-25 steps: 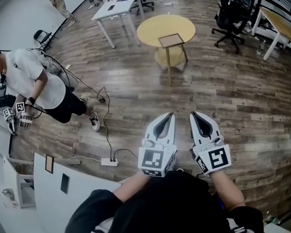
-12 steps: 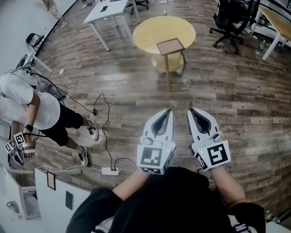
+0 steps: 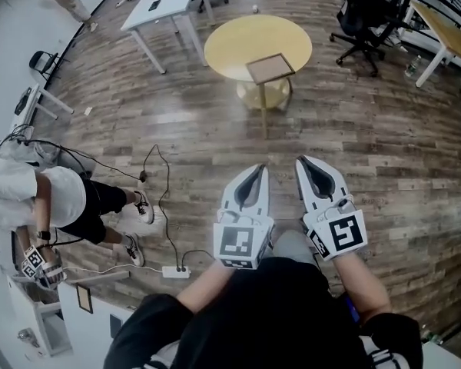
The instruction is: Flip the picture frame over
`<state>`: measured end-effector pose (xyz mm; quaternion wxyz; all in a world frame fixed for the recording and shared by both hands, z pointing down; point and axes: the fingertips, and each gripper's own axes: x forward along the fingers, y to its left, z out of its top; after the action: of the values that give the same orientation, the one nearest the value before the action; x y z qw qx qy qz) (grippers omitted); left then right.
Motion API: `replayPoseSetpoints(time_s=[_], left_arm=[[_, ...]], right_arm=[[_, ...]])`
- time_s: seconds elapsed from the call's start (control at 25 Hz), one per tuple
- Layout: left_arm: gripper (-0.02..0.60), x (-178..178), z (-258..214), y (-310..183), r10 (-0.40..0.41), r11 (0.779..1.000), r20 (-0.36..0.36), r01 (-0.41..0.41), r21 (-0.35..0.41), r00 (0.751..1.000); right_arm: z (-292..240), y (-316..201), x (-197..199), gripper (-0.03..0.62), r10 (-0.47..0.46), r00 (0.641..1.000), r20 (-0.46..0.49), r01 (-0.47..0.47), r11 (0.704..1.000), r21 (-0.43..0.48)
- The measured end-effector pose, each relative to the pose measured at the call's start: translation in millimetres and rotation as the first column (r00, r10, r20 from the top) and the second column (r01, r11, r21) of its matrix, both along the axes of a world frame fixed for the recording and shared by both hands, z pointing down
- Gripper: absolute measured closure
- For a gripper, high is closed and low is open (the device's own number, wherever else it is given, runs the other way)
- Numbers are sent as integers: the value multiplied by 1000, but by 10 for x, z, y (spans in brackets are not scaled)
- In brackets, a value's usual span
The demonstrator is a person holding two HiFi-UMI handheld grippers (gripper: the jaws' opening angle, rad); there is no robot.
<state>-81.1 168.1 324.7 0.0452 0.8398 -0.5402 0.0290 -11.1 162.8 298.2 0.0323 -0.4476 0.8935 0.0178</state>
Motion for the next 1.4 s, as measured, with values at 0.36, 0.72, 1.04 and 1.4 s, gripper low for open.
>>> replayPoseSetpoints(time_s=[0.36, 0.72, 1.04, 1.4], left_arm=[[558, 222, 76, -782, 10, 999, 9, -10, -37, 1000], [558, 524, -18, -1817, -24, 1000, 23, 25, -18, 999], [558, 669, 25, -2291, -63, 998, 40, 64, -22, 997], [558, 630, 86, -2776, -56, 998, 42, 57, -38, 998]], right_arm=[[115, -839, 266, 576, 17, 1000, 13, -16, 999, -35], [54, -1882, 520, 576, -36, 999, 26, 37, 999, -19], [99, -2417, 668, 576, -91, 995, 38, 92, 995, -24], [231, -2922, 644, 576, -88, 996, 33, 90, 994, -58]])
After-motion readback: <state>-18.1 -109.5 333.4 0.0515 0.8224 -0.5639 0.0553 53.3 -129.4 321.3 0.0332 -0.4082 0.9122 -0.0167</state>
